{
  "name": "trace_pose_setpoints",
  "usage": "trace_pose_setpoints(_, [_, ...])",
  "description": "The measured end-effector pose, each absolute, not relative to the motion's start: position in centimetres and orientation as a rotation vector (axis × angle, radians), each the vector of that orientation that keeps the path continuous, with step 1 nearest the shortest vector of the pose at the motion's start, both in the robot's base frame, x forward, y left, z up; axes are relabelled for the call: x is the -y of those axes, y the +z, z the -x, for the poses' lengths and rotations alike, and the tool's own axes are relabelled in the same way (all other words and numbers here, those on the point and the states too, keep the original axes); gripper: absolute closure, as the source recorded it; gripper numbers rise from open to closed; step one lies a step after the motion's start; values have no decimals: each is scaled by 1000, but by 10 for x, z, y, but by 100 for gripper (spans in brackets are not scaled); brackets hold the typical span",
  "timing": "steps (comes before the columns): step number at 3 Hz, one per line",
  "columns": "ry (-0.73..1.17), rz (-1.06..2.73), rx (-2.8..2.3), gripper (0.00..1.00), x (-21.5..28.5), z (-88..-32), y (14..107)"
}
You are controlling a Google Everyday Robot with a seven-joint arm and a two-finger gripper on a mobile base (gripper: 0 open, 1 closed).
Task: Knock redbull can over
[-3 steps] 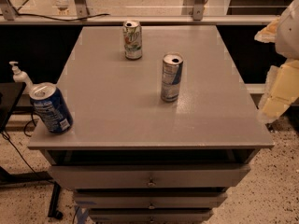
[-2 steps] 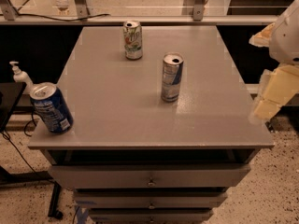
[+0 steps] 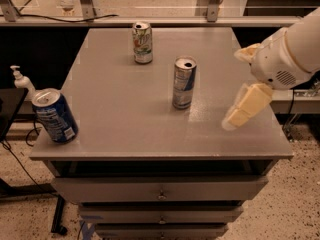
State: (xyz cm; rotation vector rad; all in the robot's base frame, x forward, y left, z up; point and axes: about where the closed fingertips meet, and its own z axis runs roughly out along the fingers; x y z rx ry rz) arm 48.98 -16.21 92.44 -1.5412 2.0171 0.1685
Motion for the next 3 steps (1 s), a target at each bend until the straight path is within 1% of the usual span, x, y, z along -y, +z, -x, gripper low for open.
trace_pose_setpoints(1, [292,1406,-1946,0,143,-522,912])
trace_pose_setpoints(2, [437,1256,-1917,0,129,-538,901])
trace_pose_setpoints(3, [455,1242,-1910,0,125,-539,904])
